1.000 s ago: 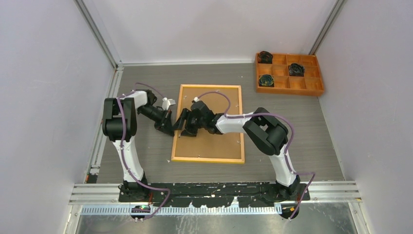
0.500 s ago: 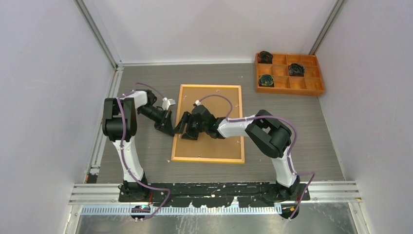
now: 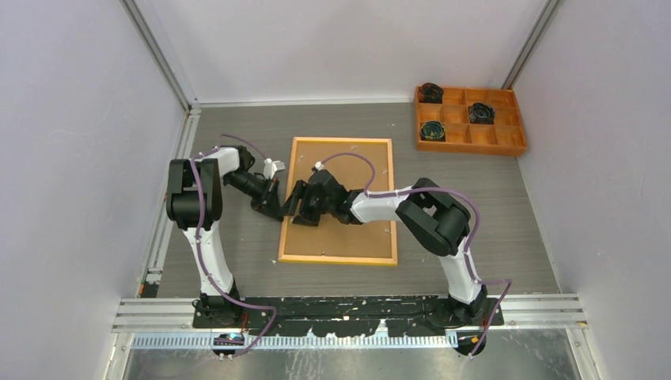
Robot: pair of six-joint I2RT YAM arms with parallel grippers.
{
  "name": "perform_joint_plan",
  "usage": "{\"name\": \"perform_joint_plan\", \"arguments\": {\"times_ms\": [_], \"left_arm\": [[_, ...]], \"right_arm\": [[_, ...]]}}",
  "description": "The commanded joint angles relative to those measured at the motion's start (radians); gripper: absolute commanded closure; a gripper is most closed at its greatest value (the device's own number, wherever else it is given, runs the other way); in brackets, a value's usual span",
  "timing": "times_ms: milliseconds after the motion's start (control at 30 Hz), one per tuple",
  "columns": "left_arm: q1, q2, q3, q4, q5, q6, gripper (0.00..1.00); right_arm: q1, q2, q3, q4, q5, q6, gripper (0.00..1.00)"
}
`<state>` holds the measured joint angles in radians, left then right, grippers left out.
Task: Put the photo into the frame
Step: Install the photo frame at the center of the board.
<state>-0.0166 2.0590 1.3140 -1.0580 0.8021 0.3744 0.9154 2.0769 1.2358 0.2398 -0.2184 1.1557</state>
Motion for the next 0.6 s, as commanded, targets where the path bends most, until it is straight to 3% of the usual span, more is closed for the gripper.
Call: {"name": "perform_joint_plan", "arguments": {"times_ms": [0, 567], "left_arm": [[-0.006, -0.012, -0.008, 0.014, -0.014, 0.03, 0.99], [-0.006, -0.01, -0.004, -0.005, -0.012, 0.048, 0.99]], "right_arm": [[0.007, 0.03, 0.015, -0.026, 0.077, -0.017, 0.34], [0.003, 0.07, 0.047, -0.01, 0.108, 0.012, 0.37]]}}
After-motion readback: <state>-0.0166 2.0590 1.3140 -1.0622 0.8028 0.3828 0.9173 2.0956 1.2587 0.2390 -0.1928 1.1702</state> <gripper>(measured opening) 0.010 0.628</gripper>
